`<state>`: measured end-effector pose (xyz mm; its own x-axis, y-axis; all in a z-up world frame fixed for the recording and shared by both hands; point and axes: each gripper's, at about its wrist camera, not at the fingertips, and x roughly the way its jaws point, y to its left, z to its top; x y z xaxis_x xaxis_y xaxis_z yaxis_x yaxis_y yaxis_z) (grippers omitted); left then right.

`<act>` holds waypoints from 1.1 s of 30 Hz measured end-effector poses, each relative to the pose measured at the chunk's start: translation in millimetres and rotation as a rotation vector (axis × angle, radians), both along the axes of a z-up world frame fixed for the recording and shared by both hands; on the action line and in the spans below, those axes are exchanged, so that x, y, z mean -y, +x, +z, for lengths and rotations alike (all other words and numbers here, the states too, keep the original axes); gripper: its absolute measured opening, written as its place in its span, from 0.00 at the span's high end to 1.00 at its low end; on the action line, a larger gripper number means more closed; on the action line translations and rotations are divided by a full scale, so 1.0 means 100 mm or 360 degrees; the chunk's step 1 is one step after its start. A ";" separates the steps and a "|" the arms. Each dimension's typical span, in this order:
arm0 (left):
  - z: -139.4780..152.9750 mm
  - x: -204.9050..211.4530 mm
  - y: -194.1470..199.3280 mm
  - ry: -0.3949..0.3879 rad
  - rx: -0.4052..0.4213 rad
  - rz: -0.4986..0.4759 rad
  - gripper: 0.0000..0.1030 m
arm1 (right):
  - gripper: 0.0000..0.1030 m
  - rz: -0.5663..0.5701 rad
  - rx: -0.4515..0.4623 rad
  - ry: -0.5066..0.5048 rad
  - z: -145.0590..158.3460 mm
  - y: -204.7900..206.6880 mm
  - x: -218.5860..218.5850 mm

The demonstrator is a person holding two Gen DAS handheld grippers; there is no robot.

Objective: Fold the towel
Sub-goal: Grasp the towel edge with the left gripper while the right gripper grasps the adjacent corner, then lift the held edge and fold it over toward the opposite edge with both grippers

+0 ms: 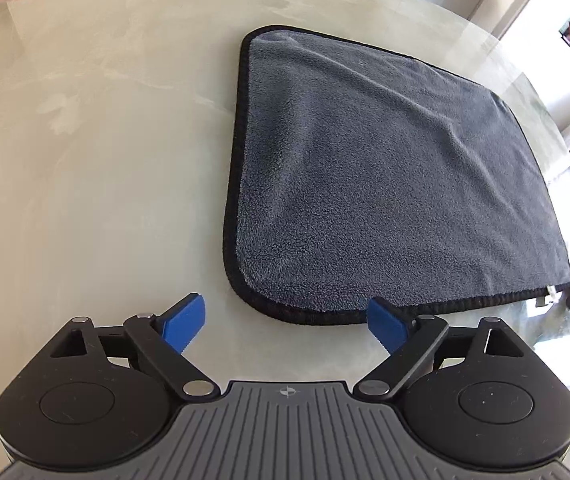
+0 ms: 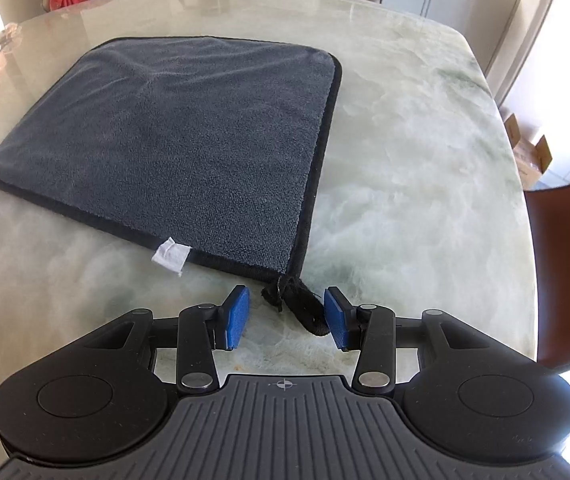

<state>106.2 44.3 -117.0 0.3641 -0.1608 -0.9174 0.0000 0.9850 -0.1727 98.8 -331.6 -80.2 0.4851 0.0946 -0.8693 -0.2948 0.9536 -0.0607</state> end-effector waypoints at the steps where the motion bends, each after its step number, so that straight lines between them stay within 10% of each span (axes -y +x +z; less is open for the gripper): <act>1: 0.00 0.01 0.00 0.0006 0.0003 -0.0011 0.12 | 0.59 0.0003 0.0004 0.0001 -0.01 0.00 0.00; 13: -0.06 0.10 0.10 0.0026 -0.0022 0.0006 0.04 | 0.69 0.0070 0.0038 0.0015 -0.07 0.04 -0.07; 22: -0.01 0.00 0.12 0.0045 0.0001 -0.0053 0.93 | 0.86 0.0073 0.0033 0.0062 -0.05 0.05 -0.10; 33: 0.06 -0.06 0.06 -0.0010 0.0031 -0.0038 0.94 | 0.88 0.0017 0.0100 0.0219 0.13 0.11 -0.05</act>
